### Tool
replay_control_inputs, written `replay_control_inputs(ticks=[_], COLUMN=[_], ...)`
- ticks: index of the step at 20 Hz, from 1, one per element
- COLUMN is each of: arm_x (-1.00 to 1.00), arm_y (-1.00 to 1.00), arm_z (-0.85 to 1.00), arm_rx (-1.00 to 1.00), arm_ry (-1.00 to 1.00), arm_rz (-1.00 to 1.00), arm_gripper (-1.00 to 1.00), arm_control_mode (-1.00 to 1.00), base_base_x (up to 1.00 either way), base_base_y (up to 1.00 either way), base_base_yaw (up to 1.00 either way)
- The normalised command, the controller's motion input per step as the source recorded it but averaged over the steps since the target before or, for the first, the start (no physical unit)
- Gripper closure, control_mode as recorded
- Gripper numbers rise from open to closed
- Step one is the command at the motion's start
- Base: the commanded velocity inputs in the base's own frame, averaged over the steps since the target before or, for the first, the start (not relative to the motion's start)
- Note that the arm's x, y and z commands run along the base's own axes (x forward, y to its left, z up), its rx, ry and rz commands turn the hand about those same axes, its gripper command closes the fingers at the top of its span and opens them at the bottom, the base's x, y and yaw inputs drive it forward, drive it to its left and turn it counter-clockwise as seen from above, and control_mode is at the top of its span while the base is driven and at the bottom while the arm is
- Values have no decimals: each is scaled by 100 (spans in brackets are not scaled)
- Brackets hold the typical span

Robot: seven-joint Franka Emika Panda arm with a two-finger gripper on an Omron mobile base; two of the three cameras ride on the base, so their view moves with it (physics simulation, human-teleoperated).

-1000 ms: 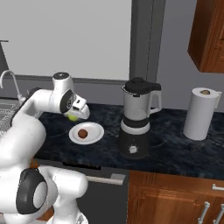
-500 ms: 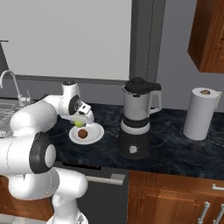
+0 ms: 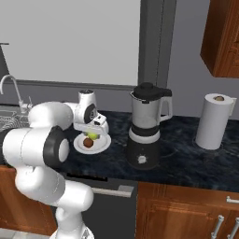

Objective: Pick the pear and apple from the fridge and place them on the plate next to the blender to make a fruit smoothie.

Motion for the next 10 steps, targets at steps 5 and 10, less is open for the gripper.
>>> replay_control_inputs(ticks=[5, 10], arm_x=[60, 46], arm_y=[-1, 0], arm_z=[-22, -39], arm_rx=[0, 0], arm_ry=[1, 0], arm_rz=[0, 0], arm_gripper=[100, 100], arm_control_mode=[-100, -100], base_base_x=[0, 0], base_base_y=[0, 0], base_base_yaw=[0, 0])
